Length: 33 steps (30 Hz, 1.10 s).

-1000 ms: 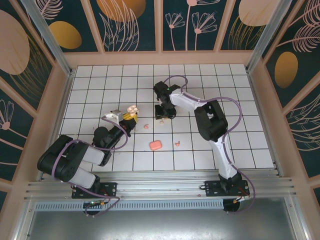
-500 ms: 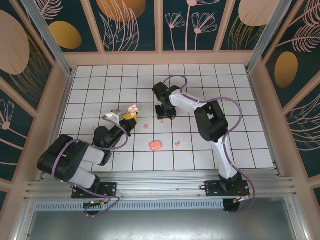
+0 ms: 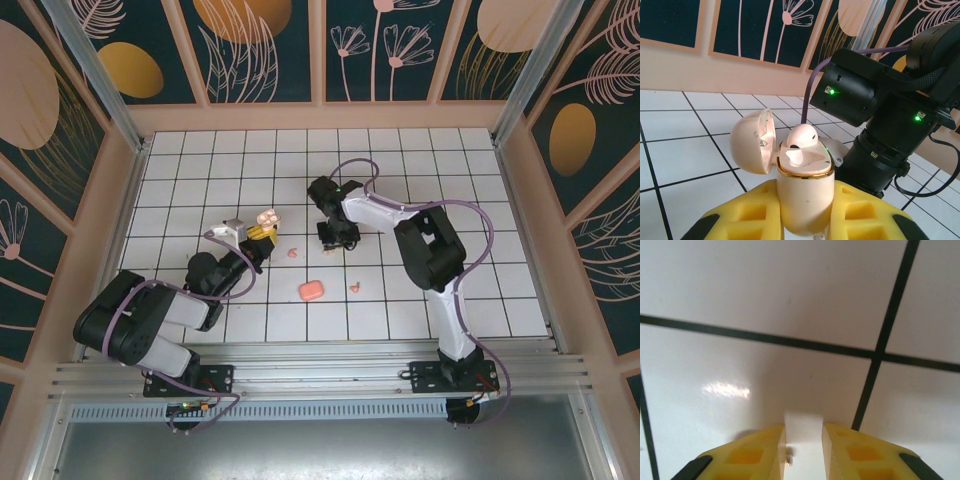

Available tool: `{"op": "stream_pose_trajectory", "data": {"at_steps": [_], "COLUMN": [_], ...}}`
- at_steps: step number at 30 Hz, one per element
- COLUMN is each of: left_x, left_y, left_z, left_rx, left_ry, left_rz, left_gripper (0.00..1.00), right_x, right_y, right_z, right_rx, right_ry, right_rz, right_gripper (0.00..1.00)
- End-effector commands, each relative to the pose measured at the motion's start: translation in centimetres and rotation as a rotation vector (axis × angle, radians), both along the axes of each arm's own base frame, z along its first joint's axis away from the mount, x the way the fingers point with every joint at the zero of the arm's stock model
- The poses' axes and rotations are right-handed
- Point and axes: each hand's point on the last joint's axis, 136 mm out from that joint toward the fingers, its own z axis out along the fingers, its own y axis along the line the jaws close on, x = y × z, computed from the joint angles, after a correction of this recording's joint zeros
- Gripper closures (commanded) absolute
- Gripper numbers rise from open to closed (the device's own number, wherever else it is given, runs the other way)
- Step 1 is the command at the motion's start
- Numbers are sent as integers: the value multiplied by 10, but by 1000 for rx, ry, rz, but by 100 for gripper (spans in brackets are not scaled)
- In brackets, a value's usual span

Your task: Insert the wireless bluetooth earbuds into the charging case

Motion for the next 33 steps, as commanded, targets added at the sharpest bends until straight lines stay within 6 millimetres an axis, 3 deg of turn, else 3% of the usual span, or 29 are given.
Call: {"op": "stream_pose_trajectory", "data": {"at_steps": [1,7,12,20,33], "left_x": [0,-2,-4,-6,-5], "left_y": [-1,-1,-1,2,2], "left_z": [17,19,22,23,23], "left_rx": [-12,-5,-8,-3,14], "left_ry": [-55,-58,-63,-61,-61], "left_rz": [-11,-16,-18,-7,0], "left_gripper": [88,88,88,88,88], "right_x": [-24,-19,-19,-19,-11], "right_y": [-15,-10,12,16,32], "right_z": [4,37,58,42,21], "right_rx": [-61,-10,97,50,41], "right_ry": [49,-15,-48,25,44], "right_rz": [-21,8,242,450,494], "right_gripper": [73,68,64,64,65]}}
